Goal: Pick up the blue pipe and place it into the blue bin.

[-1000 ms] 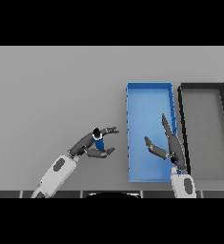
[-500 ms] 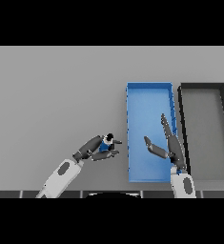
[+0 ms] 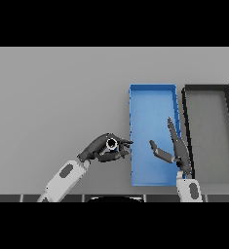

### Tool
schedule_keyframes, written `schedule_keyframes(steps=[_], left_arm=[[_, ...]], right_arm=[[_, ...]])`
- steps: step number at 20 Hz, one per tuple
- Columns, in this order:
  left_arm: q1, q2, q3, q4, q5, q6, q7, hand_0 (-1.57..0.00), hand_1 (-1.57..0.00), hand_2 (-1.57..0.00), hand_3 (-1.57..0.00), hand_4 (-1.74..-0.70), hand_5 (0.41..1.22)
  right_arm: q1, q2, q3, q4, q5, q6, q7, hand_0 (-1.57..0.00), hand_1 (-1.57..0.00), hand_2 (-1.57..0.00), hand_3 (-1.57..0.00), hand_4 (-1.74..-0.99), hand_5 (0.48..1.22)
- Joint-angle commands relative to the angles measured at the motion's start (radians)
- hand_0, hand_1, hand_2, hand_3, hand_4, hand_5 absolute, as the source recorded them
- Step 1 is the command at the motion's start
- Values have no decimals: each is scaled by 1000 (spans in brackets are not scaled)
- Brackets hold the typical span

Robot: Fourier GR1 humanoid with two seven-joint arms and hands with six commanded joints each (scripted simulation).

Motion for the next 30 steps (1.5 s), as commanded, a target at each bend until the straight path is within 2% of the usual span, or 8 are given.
schedule_keyframes(steps=[1,6,11,13,15,20,24,30], left_arm=[[-6,3,-3,-9,-1,1,31,-1556,-1558,-1559,-1486,-1736,1216],[-15,7,-8,-23,-5,-3,76,-1566,-1567,-1567,-1496,-1739,1219],[-19,2,-9,-11,-17,-3,90,-1569,-1570,-1570,-1495,-1740,1219],[-8,2,-17,-14,-26,-2,85,-1570,-1570,-1570,-1495,-1741,1220],[-25,2,-3,-8,-14,-7,97,-1570,-1570,-1570,-1497,-1741,1220],[-15,11,-12,-27,-25,-12,93,-1571,-1571,-1571,-1491,-1741,1221],[-25,16,-6,-20,-26,-24,91,-1571,-1571,-1571,-1486,-1741,1221],[-23,2,-10,-18,-25,-31,81,-1571,-1571,-1571,-1488,-1741,1221]], right_arm=[[-3,1,1,-4,2,-2,-1,1,1,1,1,-1144,601],[-4,-6,-5,4,-3,3,-5,1,1,1,1,-1127,605],[-5,-8,-6,-5,-10,7,-4,1,1,1,1,-1176,605],[-4,-17,-12,-31,-84,65,-49,1,1,1,1,-1196,622],[-27,-59,-39,-72,-253,186,-44,1,1,1,1,-1212,589],[-120,-209,6,-241,-468,354,151,1,1,1,1,-1314,500],[-252,-237,87,-281,-536,394,301,1,1,1,1,-1309,503],[-406,-197,193,-231,-489,458,357,1,1,1,1,-1253,529]])
